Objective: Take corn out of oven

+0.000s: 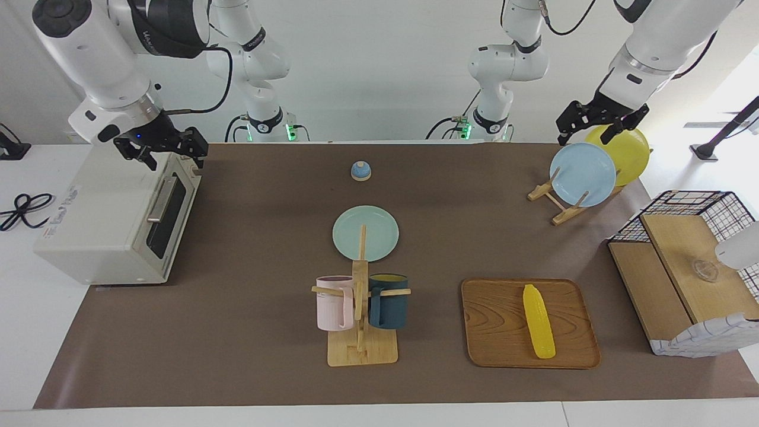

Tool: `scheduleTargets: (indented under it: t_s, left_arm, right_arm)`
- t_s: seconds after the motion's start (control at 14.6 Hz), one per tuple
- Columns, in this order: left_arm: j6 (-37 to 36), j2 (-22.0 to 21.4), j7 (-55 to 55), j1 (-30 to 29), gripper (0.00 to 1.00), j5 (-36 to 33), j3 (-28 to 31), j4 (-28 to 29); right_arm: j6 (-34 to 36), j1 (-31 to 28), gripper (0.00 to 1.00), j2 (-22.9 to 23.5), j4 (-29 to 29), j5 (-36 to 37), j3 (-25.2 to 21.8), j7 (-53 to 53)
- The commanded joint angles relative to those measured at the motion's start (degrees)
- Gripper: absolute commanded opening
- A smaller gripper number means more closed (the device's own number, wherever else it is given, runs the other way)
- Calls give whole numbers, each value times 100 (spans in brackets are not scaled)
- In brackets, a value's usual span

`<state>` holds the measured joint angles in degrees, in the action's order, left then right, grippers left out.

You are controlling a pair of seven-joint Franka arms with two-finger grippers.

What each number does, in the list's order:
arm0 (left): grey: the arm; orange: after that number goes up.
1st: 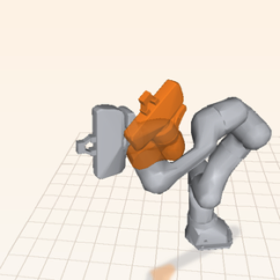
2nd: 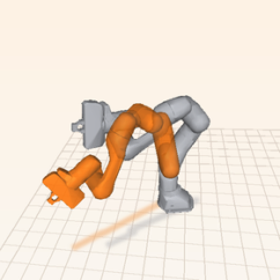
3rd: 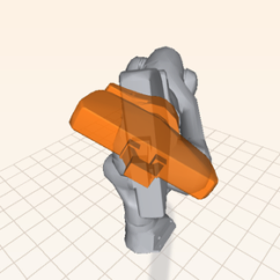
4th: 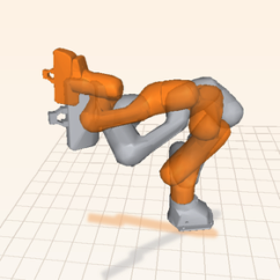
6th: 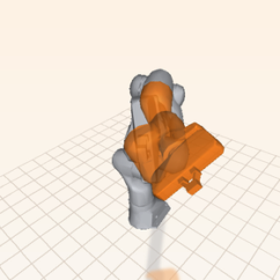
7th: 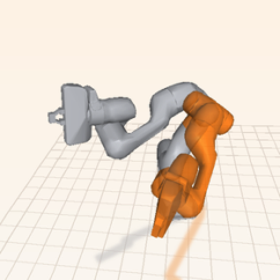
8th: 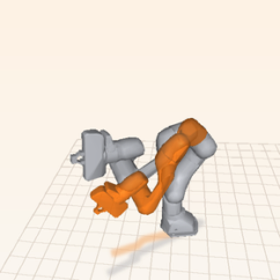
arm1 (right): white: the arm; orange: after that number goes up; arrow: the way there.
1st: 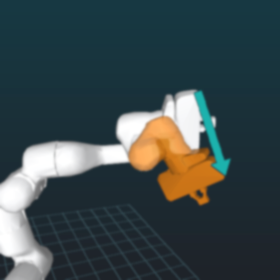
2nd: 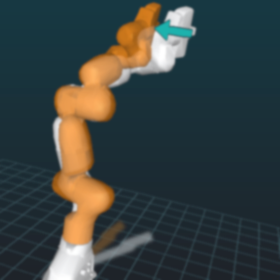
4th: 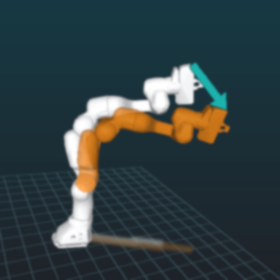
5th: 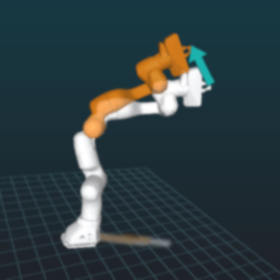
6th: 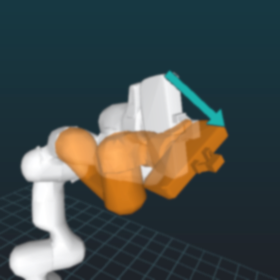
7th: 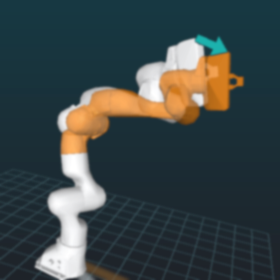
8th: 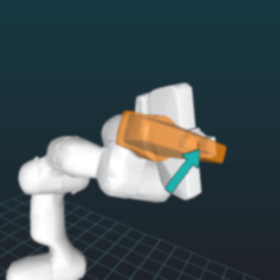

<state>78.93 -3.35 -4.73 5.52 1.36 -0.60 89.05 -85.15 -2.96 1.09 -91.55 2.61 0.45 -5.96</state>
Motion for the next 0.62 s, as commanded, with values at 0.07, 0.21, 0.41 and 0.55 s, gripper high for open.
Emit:
scheduleTargets:
  t_s: [0.07,0.21,0.41,0.55]
  left_arm:
    - [691,-281,-28,-34,100,-66,-54,675]
    - [904,61,-28,-7,100,-48,-54,474]
    - [940,159,-19,-51,100,-30,-54,420]
    - [940,221,-28,-51,100,-30,-63,411]
  right_arm:
    - [-10,-64,100,-29,120,-68,26,112]
    - [33,-20,100,-82,7,-68,26,86]
    - [33,-20,100,-109,-12,-68,26,86]
    - [33,-38,100,-109,-12,-68,26,86]
